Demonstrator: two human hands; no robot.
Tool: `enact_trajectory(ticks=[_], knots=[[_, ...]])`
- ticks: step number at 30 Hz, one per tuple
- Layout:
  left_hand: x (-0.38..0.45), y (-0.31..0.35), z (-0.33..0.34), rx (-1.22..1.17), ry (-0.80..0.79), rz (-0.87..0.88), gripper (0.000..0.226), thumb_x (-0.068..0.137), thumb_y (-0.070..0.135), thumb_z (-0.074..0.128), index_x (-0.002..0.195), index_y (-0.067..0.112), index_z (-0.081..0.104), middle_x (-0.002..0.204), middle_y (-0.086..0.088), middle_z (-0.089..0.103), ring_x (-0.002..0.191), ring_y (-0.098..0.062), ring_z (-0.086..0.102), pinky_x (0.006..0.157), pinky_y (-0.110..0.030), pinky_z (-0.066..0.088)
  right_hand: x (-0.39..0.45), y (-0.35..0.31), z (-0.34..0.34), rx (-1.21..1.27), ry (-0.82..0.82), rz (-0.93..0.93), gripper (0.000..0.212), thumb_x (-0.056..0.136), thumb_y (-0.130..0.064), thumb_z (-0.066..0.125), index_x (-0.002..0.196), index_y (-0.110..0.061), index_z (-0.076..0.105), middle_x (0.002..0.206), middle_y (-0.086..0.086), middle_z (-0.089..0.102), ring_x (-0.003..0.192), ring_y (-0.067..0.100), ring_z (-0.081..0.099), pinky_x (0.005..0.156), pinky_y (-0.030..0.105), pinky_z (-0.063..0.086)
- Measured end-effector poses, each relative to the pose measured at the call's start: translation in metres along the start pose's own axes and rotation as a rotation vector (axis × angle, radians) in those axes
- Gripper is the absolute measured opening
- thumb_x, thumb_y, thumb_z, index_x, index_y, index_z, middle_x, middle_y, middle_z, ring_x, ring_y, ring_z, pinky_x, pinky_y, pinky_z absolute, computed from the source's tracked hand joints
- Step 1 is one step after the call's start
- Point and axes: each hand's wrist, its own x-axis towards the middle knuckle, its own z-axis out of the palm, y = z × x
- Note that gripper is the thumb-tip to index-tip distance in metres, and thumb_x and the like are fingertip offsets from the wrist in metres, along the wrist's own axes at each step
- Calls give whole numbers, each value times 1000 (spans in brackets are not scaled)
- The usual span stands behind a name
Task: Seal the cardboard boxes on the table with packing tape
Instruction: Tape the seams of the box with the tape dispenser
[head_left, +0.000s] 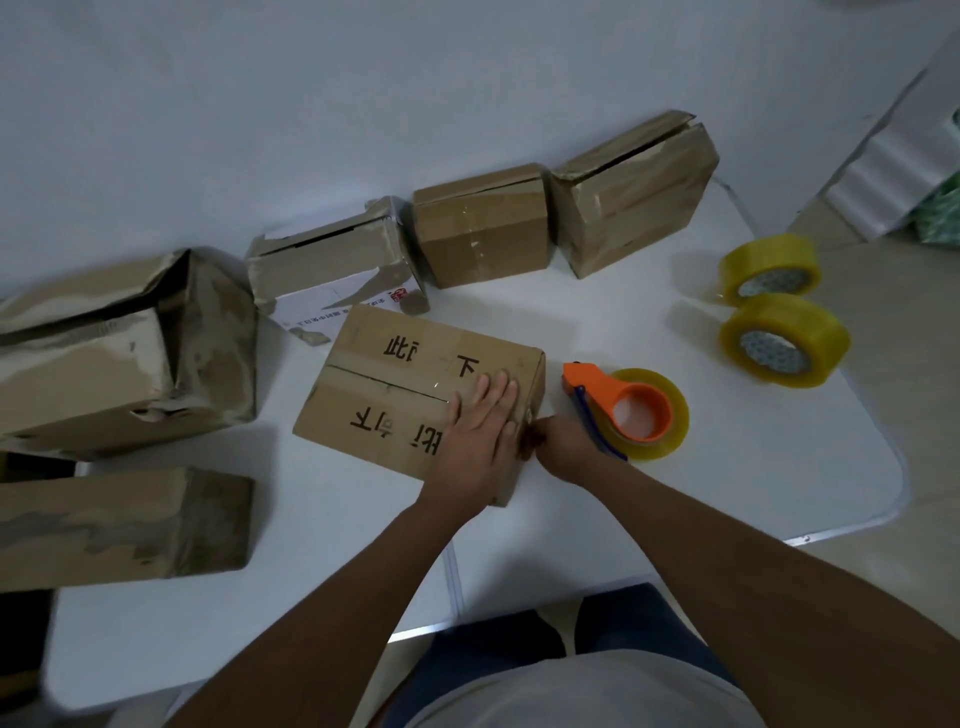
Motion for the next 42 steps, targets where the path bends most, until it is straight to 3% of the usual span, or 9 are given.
enact_trajectory(ticks=[7,12,17,21,25,31,35,39,42], knots=[[-6,-7,1,148,-41,110,75,94,56,28,157,15,23,164,2,12,152,-15,2,123,-41,-4,-27,-15,0,-124,228,-237,12,85,2,50,88,2,62,88,18,65,82,32,60,73,40,47],[-5,-15,-1,203,-113,102,74,94,52,30,158,20,12,165,6,3,151,-9,-11,124,-43,-5,-10,-15,1,-199,29,-119,26,89,3,47,114,3,57,113,20,62,102,33,59,84,35,46],[-33,-48,-33,225,-281,336,69,99,45,39,159,25,12,165,14,4,151,-6,-11,123,-43,-7,-19,16,16,-163,12,-51,28,88,4,46,113,2,60,117,18,59,108,31,56,87,30,42],[-52,-73,-50,401,-139,403,71,93,25,53,156,34,23,166,13,7,154,-25,-4,121,-57,0,-50,41,13,-66,396,-116,22,92,-13,62,114,-13,59,109,2,59,101,16,55,84,26,43],[-61,-77,-34,443,-76,215,82,92,23,59,155,46,12,167,8,3,153,-33,0,111,-74,16,-45,59,-10,-245,732,17,49,81,-23,78,119,0,57,115,18,58,108,34,52,91,46,47],[-59,-74,-33,494,-89,120,67,100,55,22,159,27,10,167,3,9,153,-23,12,115,-65,22,-19,52,-26,-298,469,289,60,89,-55,59,116,-2,52,107,16,62,101,34,61,82,45,49],[-60,-74,-28,535,-58,100,67,101,55,21,159,22,16,166,2,16,152,-22,16,117,-63,20,-5,55,-25,-228,432,357,48,94,-43,56,114,0,51,102,16,62,93,34,63,72,42,51],[-58,-73,-28,542,-57,110,65,102,54,20,158,22,19,165,2,18,152,-22,16,117,-61,16,59,160,-44,-257,352,236,47,87,-74,36,99,-30,46,97,6,63,79,24,60,76,45,52],[-52,-72,-27,540,-58,126,64,104,55,16,158,22,20,165,3,17,152,-21,15,118,-61,16,-27,74,-61,-63,431,179,18,100,-47,40,100,-30,44,84,-7,56,73,12,54,67,32,47]])
